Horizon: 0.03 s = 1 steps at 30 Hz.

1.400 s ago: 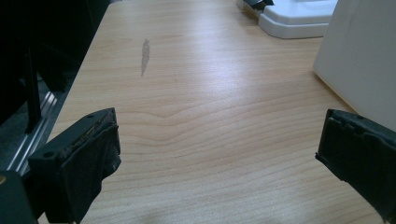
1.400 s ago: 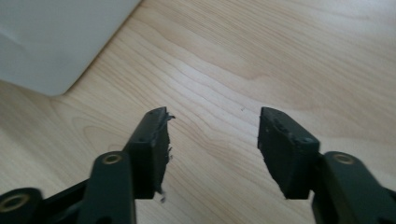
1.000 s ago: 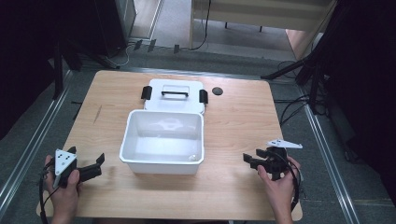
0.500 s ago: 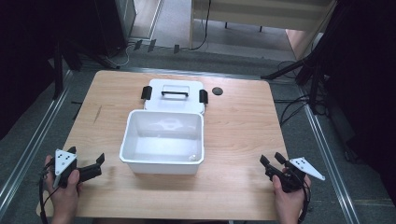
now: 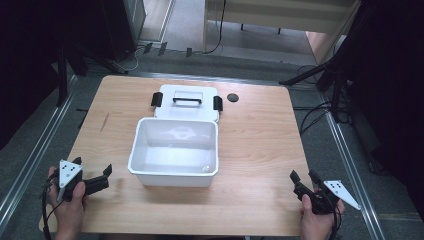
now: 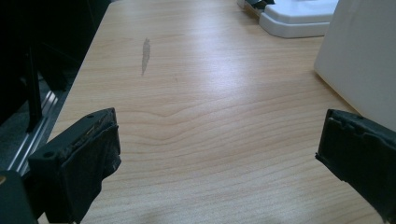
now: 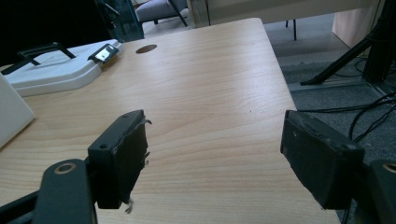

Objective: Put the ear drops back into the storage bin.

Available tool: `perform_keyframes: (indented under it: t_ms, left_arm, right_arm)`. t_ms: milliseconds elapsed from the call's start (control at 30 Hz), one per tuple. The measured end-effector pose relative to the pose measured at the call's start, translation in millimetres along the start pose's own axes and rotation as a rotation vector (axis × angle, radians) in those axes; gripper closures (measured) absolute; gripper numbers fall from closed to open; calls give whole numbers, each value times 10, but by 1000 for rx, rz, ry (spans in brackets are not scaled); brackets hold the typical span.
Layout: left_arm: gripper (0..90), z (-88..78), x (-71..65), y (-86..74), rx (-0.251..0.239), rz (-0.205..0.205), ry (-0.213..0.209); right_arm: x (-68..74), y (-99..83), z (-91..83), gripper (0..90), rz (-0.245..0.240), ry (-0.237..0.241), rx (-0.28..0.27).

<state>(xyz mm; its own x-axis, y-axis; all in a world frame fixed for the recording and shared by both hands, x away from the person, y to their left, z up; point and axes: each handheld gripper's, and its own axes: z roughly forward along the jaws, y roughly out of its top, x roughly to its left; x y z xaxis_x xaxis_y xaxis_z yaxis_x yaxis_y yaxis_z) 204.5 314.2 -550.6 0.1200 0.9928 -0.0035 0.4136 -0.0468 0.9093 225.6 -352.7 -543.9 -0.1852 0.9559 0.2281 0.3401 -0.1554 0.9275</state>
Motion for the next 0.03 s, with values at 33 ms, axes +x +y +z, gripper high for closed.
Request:
perform_keyframes:
  t_ms: [33]
  left_arm:
    - [0, -2, 3, -1, -3, 0, -1]
  right_arm:
    - [-4, 2, -2, 203, 3, 4, -4]
